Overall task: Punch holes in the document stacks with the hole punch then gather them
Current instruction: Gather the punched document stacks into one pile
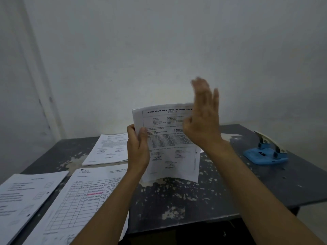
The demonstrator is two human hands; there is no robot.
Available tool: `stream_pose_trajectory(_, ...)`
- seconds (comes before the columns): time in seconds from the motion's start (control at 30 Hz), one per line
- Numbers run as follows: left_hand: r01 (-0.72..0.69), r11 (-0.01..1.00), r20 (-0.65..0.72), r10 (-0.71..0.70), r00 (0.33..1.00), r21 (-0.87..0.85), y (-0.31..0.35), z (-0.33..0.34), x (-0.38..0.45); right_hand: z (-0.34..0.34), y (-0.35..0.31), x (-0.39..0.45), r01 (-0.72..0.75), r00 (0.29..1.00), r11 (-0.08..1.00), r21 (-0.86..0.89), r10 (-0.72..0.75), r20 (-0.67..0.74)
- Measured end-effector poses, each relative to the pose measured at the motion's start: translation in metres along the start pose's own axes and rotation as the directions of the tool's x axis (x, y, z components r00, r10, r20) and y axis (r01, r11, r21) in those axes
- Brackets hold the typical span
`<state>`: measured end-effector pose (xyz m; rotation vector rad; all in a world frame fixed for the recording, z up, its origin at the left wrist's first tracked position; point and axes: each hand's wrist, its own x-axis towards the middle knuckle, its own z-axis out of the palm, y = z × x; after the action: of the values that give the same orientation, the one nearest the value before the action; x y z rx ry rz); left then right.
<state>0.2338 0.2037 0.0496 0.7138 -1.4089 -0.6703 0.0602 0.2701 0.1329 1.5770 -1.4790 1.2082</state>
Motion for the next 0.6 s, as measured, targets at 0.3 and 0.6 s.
stream_pose_trajectory(0.3,0.002,0.999,0.003,-0.002,1.000,0.039,0.001,0.000,0.001,0.015,-0.028,-0.001,0.196,0.943,0.964,-0.180,-0.135,0.304)
stream_pose_trajectory(0.6,0.003,1.000,0.014,-0.003,1.000,0.001,-0.001,-0.003,0.003,0.028,0.024,-0.037,-0.612,0.770,0.533,0.584,0.571,0.286)
